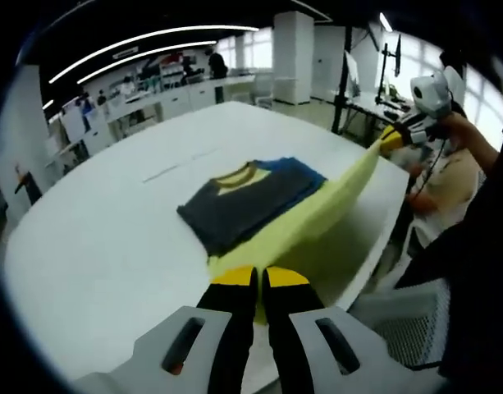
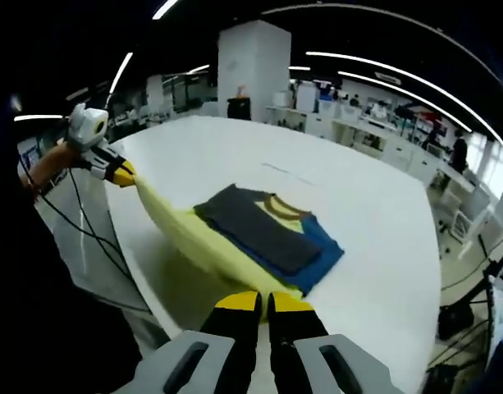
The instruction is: Fold the garment on the visible template until the final outline fits inside the template.
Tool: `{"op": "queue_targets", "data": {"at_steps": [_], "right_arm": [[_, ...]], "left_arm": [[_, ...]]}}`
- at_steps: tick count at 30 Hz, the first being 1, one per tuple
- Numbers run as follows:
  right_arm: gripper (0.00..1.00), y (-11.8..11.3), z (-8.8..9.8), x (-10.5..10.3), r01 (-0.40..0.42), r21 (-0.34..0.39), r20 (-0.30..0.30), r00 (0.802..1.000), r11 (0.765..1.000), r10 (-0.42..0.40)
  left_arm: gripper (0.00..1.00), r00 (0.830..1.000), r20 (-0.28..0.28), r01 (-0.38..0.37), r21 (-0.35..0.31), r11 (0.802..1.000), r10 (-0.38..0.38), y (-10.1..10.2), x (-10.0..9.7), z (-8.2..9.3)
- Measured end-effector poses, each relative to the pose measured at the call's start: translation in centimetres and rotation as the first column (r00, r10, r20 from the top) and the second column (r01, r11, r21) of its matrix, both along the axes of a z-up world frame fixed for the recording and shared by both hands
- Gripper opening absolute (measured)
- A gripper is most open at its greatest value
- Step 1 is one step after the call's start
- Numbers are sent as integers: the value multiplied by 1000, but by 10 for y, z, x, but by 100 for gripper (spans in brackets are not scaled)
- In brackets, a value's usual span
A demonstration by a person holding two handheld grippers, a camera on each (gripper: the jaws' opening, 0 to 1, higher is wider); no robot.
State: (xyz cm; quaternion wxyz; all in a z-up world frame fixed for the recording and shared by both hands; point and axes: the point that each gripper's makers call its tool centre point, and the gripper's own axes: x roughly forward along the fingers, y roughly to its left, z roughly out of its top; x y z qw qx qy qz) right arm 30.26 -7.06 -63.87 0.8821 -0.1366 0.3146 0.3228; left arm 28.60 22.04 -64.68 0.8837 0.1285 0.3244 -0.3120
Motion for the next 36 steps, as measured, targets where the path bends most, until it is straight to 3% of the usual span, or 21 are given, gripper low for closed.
{"op": "queue_targets", "data": {"at_steps": [10, 15, 20, 23, 36], "right_arm": [[0, 1, -1, 41, 23, -21, 45, 999, 1000, -22], [0, -2, 2, 64, 61, 2, 73, 996, 998, -61], [0, 0, 13, 91, 80, 20, 128, 988, 997, -82], [0, -4, 15, 106, 105, 1, 162, 981, 994, -104], [0, -6, 17, 150, 151, 16, 216, 965, 988, -151]], "left_arm": [[1, 997, 69, -26, 29, 999, 24, 0, 45, 6], [1, 992, 119, -40, 59, 997, 33, -1, 64, 9], [1, 982, 179, -72, 73, 995, 58, 2, 90, 21], [1, 968, 250, -56, 90, 994, 31, -2, 106, 30], [1, 946, 319, -86, 103, 991, 49, -3, 156, 34]]}}
